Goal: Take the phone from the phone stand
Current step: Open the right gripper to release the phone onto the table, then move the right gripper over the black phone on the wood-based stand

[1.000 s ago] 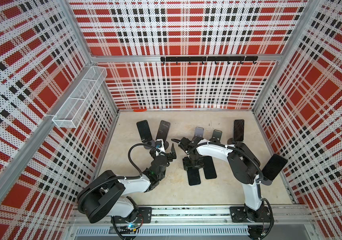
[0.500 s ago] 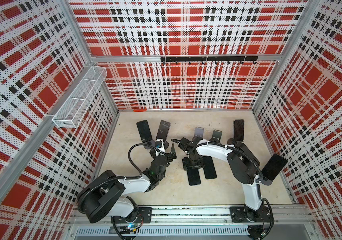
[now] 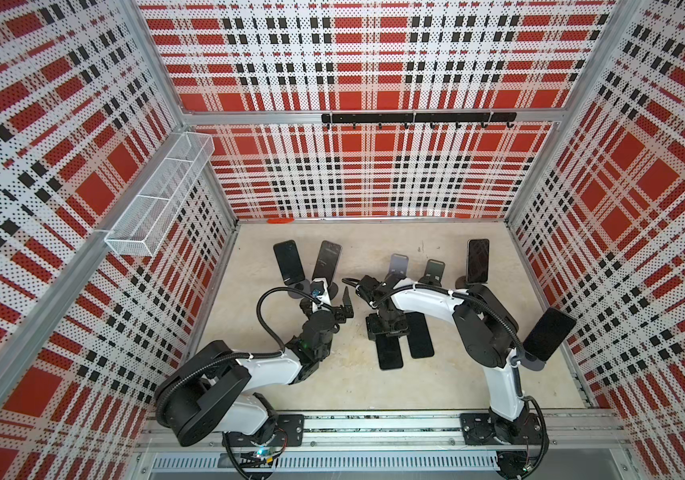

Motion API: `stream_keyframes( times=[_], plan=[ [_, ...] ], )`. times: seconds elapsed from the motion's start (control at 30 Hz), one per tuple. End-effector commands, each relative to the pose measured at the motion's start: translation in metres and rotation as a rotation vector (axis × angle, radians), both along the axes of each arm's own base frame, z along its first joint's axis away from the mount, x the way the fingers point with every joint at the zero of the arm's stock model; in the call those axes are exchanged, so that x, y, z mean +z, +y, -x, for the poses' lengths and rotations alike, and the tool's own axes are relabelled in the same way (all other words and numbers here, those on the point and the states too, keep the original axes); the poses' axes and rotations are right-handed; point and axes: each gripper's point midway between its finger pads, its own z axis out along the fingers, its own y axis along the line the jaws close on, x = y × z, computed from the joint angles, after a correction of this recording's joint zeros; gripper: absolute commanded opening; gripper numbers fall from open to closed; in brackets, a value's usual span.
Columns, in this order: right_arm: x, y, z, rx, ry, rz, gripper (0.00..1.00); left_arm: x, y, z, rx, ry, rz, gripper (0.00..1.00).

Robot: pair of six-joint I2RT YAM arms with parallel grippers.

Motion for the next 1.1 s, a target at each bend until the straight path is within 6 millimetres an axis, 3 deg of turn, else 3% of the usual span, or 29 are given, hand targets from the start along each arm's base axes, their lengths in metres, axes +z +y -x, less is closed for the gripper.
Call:
stream_keyframes(
  times=[0.0, 0.37, 0.57, 0.73, 0.87, 1.07],
  plan=[
    [0.006, 0.002, -0.004, -0.018, -0.019, 0.007, 0.80, 0.000, 0.002, 0.000, 0.007, -0.003, 0.007, 0.98],
    [0.058, 0.004, -0.023, -0.081, -0.149, -0.037, 0.84, -0.001, -0.002, -0.001, -0.007, 0.001, 0.014, 0.98],
    [0.114, -0.021, -0.061, -0.166, -0.416, 0.033, 0.86, -0.001, -0.002, 0.000, -0.009, 0.001, 0.020, 0.98],
    [0.146, -0.046, -0.084, -0.238, -0.537, 0.055, 0.91, -0.002, -0.003, 0.000, -0.009, 0.003, 0.016, 0.98],
    [0.168, -0.069, -0.096, -0.278, -0.621, 0.097, 0.95, 0.002, 0.000, 0.001, 0.002, -0.006, 0.015, 0.98],
    [0.207, -0.093, -0.113, -0.356, -0.747, 0.014, 0.96, -0.001, -0.006, 0.001, -0.019, 0.003, 0.019, 0.98]
  ],
)
